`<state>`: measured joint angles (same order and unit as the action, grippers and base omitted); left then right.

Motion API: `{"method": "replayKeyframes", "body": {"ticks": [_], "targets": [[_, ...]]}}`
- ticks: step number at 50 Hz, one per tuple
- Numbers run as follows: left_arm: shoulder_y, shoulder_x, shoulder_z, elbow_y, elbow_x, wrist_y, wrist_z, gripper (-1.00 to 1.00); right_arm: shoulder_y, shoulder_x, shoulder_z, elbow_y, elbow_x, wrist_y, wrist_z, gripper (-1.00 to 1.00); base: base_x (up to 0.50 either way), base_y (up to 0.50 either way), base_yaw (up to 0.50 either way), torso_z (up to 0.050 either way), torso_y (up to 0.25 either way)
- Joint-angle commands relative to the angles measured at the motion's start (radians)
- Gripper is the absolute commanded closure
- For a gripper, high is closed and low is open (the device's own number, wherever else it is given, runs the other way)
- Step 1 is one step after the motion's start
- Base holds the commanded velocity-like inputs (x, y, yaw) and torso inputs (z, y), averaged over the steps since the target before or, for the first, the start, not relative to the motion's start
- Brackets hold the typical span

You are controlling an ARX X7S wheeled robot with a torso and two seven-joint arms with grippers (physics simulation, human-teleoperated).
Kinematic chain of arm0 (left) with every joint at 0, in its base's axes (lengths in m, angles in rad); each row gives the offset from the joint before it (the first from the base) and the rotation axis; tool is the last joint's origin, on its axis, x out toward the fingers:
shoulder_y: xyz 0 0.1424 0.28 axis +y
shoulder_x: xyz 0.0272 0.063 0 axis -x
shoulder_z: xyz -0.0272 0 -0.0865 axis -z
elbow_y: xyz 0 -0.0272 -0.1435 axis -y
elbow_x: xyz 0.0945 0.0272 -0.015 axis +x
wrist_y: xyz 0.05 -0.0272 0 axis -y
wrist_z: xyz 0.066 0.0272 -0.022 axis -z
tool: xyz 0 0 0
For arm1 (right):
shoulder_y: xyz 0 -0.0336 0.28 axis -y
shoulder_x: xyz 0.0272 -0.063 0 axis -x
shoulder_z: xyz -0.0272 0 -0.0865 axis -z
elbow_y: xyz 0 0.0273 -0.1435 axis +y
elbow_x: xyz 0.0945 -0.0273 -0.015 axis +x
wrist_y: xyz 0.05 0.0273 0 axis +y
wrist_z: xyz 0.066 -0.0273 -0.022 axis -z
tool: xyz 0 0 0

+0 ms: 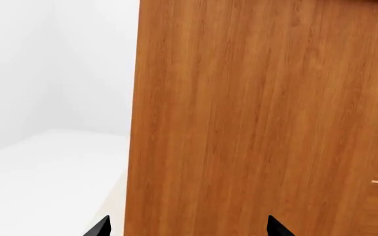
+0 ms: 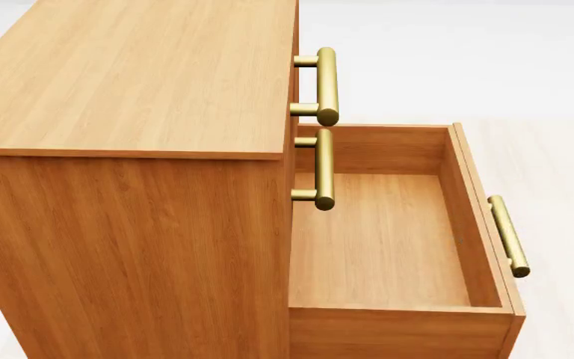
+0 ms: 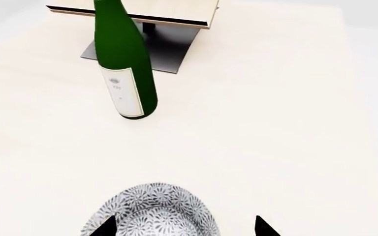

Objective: Put the bowl in the bottom drawer of the cabinet and close it.

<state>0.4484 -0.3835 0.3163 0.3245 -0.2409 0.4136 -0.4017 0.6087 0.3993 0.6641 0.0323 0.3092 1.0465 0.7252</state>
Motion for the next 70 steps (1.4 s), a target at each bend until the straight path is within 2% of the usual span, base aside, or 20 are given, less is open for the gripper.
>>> {"method": "replayKeyframes", "body": {"ticks": [1,51,70], "targets": [[0.000,-0.003,0.002,0.001,0.000,0.000,-0.004,-1.00,-0.013,0.004,0.022,0.046,-0.008,-0.028,0.001,-1.00,0.00,0.00,0.00,0.000,0.000],[0.008,-0.018,0.011,0.022,0.001,-0.005,-0.023,-1.00,0.011,0.050,0.015,0.418,-0.041,-0.214,-0.066,-1.00,0.00,0.00,0.00,0.000,0.000],[0.001,-0.020,0.015,0.012,-0.003,0.001,-0.026,-1.00,0.018,0.052,0.021,0.448,-0.027,-0.202,-0.082,-1.00,0.00,0.00,0.00,0.000,0.000]]}}
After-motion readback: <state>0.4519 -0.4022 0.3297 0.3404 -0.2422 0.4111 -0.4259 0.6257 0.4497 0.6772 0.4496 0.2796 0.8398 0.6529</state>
